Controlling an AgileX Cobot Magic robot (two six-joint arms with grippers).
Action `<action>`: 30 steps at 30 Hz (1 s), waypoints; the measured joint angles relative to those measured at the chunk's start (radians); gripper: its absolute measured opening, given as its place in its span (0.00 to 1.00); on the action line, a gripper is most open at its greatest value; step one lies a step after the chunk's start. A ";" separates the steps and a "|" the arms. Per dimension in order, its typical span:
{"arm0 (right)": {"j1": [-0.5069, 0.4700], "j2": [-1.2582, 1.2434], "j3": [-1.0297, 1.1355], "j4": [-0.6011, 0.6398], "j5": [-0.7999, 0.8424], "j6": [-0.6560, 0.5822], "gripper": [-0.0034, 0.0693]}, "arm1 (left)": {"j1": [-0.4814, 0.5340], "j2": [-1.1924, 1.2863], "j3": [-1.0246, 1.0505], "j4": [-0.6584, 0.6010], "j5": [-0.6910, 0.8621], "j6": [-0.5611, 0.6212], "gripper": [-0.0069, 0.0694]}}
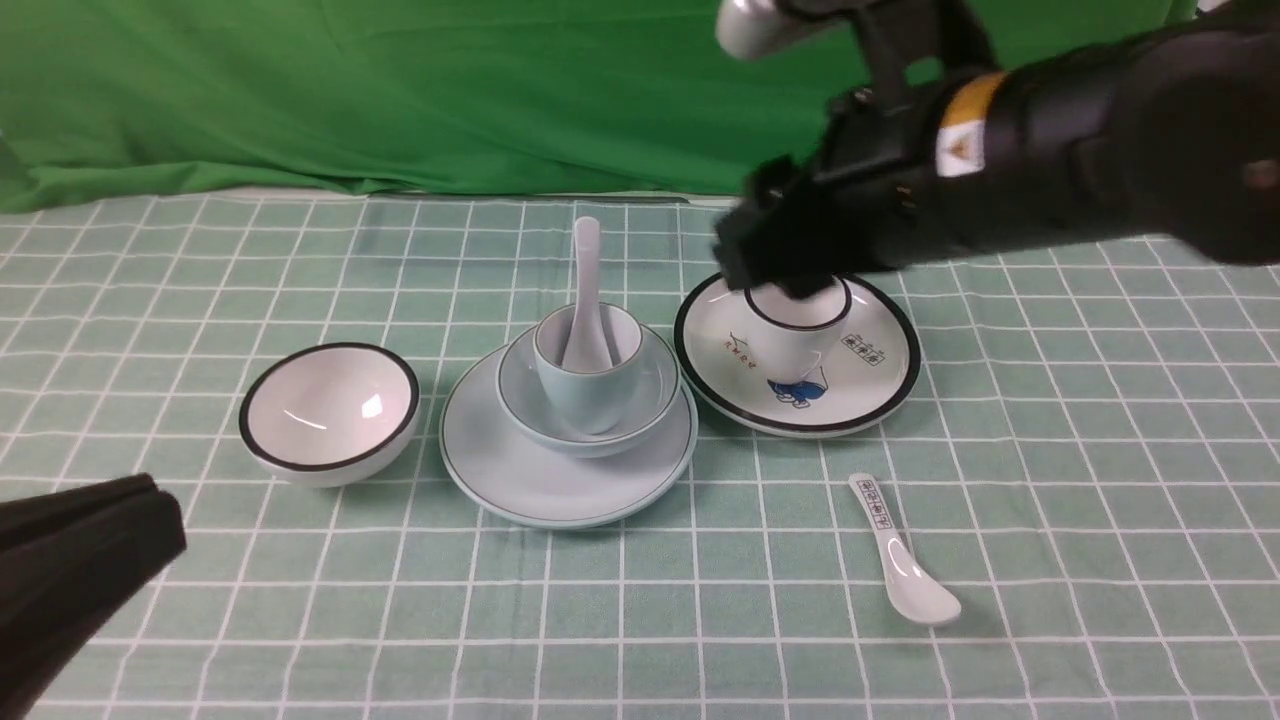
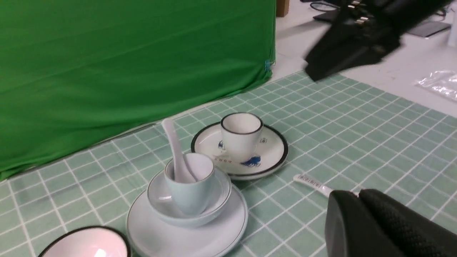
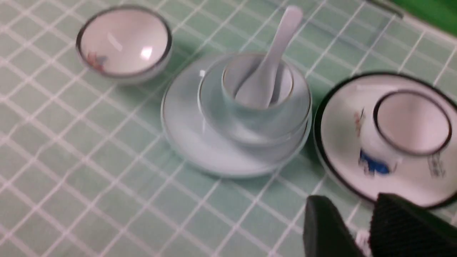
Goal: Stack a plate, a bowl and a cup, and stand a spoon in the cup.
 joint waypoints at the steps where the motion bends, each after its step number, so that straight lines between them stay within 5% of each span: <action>1: 0.012 -0.027 0.000 0.000 0.069 -0.002 0.28 | -0.001 -0.022 0.000 -0.016 -0.002 0.009 0.11; 4: 0.053 -0.087 0.000 0.000 0.213 0.004 0.18 | -0.001 -0.075 0.007 -0.023 -0.005 0.012 0.11; 9: 0.086 -0.139 0.000 0.002 0.315 0.020 0.18 | -0.001 -0.095 0.033 -0.005 0.006 0.012 0.11; 23: 0.079 -0.153 0.000 0.002 0.140 0.022 0.20 | -0.001 -0.095 0.041 0.002 0.017 0.013 0.11; 30: -0.038 -0.338 0.077 0.005 0.047 0.014 0.21 | -0.001 -0.095 0.041 0.009 0.018 0.013 0.11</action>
